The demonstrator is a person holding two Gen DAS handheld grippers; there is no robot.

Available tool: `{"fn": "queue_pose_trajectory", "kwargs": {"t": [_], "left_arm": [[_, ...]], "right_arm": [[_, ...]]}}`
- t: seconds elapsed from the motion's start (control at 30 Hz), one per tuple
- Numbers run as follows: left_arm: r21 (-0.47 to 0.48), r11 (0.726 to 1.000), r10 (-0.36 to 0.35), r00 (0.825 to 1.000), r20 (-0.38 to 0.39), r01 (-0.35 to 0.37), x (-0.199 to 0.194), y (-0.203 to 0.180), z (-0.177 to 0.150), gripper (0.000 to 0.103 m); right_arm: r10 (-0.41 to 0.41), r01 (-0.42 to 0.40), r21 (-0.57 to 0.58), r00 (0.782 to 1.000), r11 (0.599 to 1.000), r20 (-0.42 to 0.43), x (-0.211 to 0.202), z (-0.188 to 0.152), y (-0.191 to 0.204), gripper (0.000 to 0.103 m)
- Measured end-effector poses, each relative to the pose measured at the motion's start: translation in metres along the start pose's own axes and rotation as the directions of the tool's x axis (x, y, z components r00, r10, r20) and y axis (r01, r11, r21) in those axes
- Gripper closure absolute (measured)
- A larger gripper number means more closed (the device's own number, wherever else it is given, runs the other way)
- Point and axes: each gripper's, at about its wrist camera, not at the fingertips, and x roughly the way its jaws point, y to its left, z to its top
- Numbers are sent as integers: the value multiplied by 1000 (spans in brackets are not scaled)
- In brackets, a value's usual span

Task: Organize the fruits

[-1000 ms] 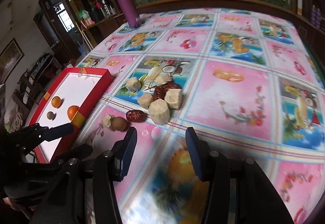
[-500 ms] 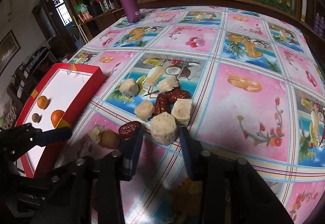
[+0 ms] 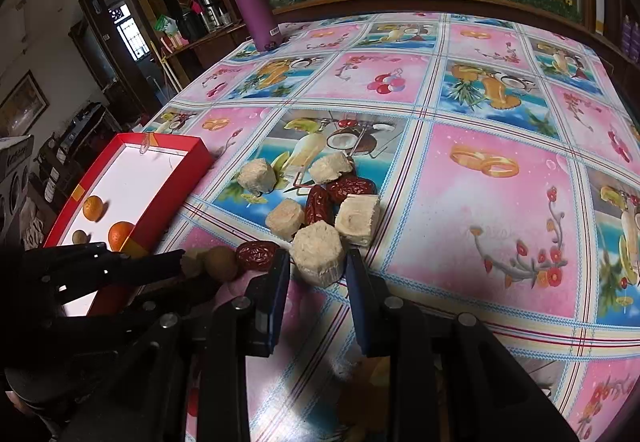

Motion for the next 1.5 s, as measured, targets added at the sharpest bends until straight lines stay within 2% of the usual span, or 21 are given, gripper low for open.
{"fn": "queue_pose_trajectory", "kwargs": {"t": [0.07, 0.13, 0.37, 0.53, 0.67, 0.77, 0.87, 1.0, 1.13, 1.27, 1.5], "left_arm": [[6, 1000, 1, 1000, 3, -1, 1, -2, 1, 77], [8, 1000, -4, 1000, 10, 4, 1, -4, 2, 84], [-2, 999, -40, 999, 33, 41, -4, -2, 0, 84], [-16, 998, -54, 995, 84, 56, -29, 5, -3, 84], [-31, 998, -46, 988, 146, 51, -57, 17, -9, 84], [-64, 997, -19, 984, 177, 31, -76, 39, -19, 84], [-125, 992, 42, 982, 185, -19, -90, 74, -33, 84], [-234, 967, 146, 972, 186, -101, -107, 130, -54, 84], [-293, 946, 197, 963, 184, -138, -114, 171, -68, 84], [-319, 937, 205, 965, 164, -145, -107, 197, -72, 84], [-363, 922, 176, 980, 93, -131, -83, 226, -79, 84]], "right_arm": [[1, -1, 1, 1000, 1000, 1, 0, 0, 0, 77], [4, -4, 3, 1000, 1000, 2, 1, 0, 0, 77], [17, -17, 19, 1000, 1000, 12, -3, 0, 0, 78], [36, -37, 30, 998, 999, 49, -12, 0, 7, 78], [89, -91, 22, 993, 996, 77, -19, 1, 30, 78], [123, -122, -25, 989, 992, 82, -19, 7, 60, 78], [158, -152, -87, 985, 985, 73, -13, 15, 93, 78], [186, -177, -159, 981, 971, 44, 4, 23, 137, 78], [207, -204, -218, 978, 954, -7, 30, 26, 182, 78], [190, -194, -232, 981, 953, -42, 55, 32, 205, 78], [155, -179, -234, 981, 955, -121, 82, 29, 217, 78]]}}
